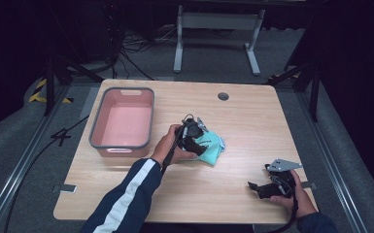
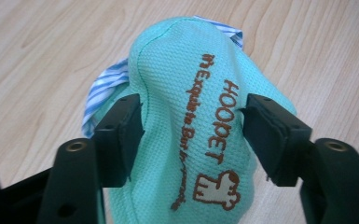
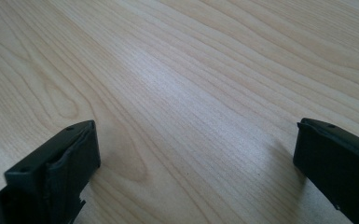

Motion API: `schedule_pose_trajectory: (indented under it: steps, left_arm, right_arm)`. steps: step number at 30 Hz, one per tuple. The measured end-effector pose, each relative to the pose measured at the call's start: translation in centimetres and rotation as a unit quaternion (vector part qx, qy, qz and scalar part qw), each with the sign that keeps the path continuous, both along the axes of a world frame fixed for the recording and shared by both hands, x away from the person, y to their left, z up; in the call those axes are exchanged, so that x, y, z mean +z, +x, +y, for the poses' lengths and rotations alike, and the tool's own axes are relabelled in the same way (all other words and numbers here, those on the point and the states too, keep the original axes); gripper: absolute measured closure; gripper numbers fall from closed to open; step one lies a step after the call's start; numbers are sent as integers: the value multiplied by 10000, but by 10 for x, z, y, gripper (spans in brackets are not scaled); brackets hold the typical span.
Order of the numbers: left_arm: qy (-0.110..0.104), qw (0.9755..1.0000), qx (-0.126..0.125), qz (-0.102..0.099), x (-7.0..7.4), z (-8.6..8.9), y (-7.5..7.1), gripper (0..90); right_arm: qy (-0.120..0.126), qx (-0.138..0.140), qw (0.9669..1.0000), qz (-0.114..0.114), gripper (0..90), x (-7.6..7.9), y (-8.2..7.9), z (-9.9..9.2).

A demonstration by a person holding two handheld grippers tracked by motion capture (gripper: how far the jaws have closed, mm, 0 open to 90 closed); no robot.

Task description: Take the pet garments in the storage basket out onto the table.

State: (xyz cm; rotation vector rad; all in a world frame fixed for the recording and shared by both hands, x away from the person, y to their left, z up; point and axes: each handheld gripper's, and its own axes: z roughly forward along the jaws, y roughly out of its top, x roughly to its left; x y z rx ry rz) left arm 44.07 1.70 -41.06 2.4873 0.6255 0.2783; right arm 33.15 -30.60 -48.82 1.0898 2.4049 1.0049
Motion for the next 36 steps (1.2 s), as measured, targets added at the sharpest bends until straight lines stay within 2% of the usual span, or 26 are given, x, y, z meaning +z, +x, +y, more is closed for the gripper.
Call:
schedule_pose_trajectory:
  steps: [6,8,11,24,28,36]
  left_arm:
    - [-87,9998,34,-164,9,5,-4,293]
    - [5,9997,-2,-227,12,6,-7,268]
    - [7,9997,-46,-249,15,7,-9,244]
    - [160,9974,-323,-619,33,11,-31,230]
    - [272,9965,-294,-736,36,16,-38,239]
    - [418,9948,-389,-841,41,32,-50,230]
  right_arm:
    - [0,-2,10000,-1,6,0,0,0]
    - [0,0,10000,0,6,0,0,0]
    - [0,0,10000,0,6,0,0,0]
    - [-1,1,10000,0,6,0,0,0]
    - [0,0,10000,-1,6,0,0,0]
    - [0,0,10000,1,6,0,0,0]
